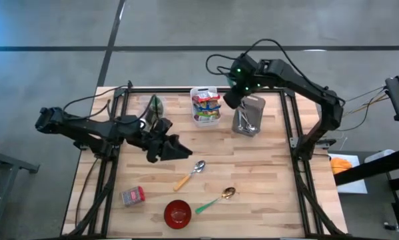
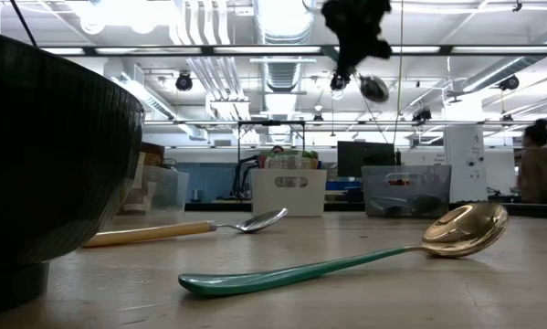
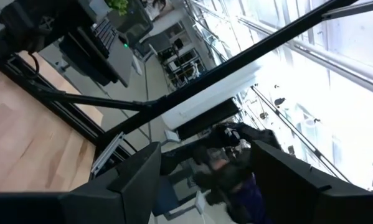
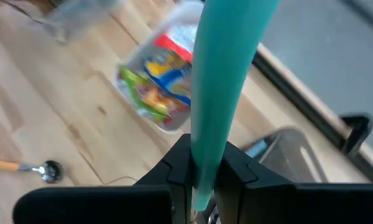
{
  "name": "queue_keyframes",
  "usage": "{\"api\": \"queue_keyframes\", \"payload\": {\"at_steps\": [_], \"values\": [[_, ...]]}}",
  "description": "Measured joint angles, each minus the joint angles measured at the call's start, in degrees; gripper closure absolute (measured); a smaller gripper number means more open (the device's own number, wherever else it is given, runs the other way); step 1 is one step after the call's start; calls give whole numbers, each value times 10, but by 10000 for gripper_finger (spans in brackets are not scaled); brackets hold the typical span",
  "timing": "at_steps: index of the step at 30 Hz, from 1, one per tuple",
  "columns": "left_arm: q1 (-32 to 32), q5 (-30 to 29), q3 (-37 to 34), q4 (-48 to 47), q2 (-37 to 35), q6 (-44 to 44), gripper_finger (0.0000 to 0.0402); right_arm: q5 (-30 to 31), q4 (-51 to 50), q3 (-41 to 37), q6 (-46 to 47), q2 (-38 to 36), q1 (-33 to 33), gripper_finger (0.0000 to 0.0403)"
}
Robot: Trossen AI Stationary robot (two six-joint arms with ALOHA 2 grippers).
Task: Pick & Place Food Item
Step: Put the light green spoon into the black bin
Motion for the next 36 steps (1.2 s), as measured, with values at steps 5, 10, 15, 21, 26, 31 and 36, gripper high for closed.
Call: {"api": "queue_keyframes", "payload": {"at_steps": [5,10,15,21,26,31,36], "values": [[0,0,0,0,-1,0,151,-42,59,-119,26,-28,-70,372],[0,0,0,-8,-1,0,151,-60,92,-218,61,-43,-113,372],[0,0,0,-11,-1,0,151,-71,144,-298,93,-42,-134,372],[0,0,0,-15,-1,-2,151,-71,211,-368,121,-39,-140,372],[0,0,0,-17,-1,-2,151,-70,255,-412,125,-39,-140,372],[0,0,0,-17,-1,-2,150,-69,269,-448,127,-39,-141,372],[0,0,0,-21,-1,-2,150,-69,281,-476,131,-39,-142,372]]}}
